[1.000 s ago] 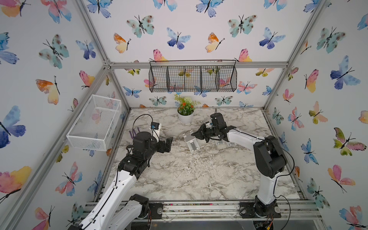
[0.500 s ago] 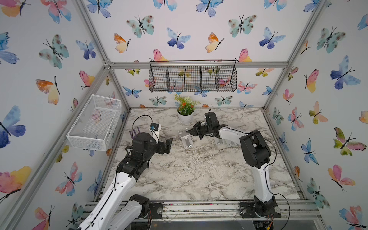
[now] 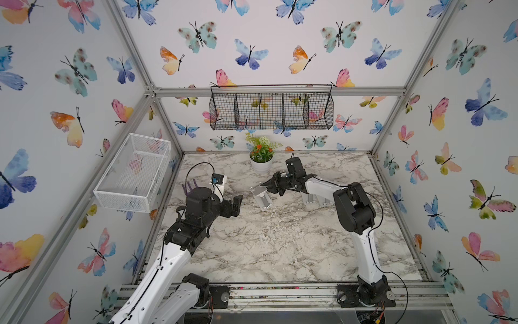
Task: Open the phone stand
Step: Place the phone stand at the center of the board, then reset both arms
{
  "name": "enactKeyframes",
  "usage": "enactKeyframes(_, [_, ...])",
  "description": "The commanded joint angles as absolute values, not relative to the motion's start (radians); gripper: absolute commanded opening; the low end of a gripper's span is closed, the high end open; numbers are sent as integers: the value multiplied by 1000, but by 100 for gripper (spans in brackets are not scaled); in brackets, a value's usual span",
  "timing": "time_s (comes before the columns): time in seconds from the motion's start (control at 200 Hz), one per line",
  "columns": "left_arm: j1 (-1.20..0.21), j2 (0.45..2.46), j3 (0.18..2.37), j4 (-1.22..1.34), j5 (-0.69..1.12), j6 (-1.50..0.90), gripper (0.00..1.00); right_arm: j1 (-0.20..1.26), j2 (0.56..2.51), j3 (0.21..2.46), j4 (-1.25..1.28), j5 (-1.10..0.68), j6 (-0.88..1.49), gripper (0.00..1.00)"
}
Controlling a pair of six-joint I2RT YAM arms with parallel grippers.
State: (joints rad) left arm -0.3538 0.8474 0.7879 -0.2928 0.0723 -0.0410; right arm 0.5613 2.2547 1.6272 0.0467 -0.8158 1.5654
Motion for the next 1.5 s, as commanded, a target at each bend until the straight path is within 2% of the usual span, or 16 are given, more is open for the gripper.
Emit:
enactKeyframes(0.0, [-359, 825, 814, -290, 78, -26, 98, 555, 2273, 1675, -8, -836, 1526, 34])
enactKeyframes(0.04, [-360, 825, 815, -290, 77, -25, 98, 554, 2273, 1686, -27, -829, 1513, 40])
enactKeyframes(0.125, [-359, 816, 816, -287, 75, -22, 98, 550, 2270, 1723, -101, -805, 1460, 62])
enactKeyframes(0.185, [-360, 811, 818, -284, 72, -20, 98, 548, 2269, 1761, -170, -785, 1415, 83])
enactKeyframes(0.2, [-360, 810, 819, -285, 72, -20, 98, 546, 2269, 1770, -187, -783, 1406, 95])
enactKeyframes(0.22, [-359, 809, 820, -285, 71, -20, 98, 545, 2269, 1781, -210, -775, 1388, 98])
enactKeyframes(0.476, [-360, 801, 856, -296, 65, -18, 98, 543, 2237, 1961, -580, -579, 1110, 98])
enactKeyframes(0.661, [-359, 794, 838, -277, 47, -30, 98, 543, 2140, 1936, -648, -420, 955, 98])
enactKeyframes(0.776, [-359, 806, 809, -248, 14, -39, 98, 549, 2047, 1894, -660, -241, 808, 98])
enactKeyframes(1.011, [-356, 835, 702, -156, -78, -48, 98, 550, 1744, 1502, -312, 113, 542, 98])
enactKeyframes(1.166, [-309, 857, 614, -56, -149, -55, 98, 548, 1637, 1265, -146, 313, 390, 98])
enactKeyframes(1.362, [-208, 884, 503, 145, -280, -81, 98, 486, 1561, 1040, -50, 416, 299, 98])
enactKeyframes(1.492, [-160, 930, 429, 283, -313, -95, 98, 393, 1505, 905, 44, 385, 253, 98])
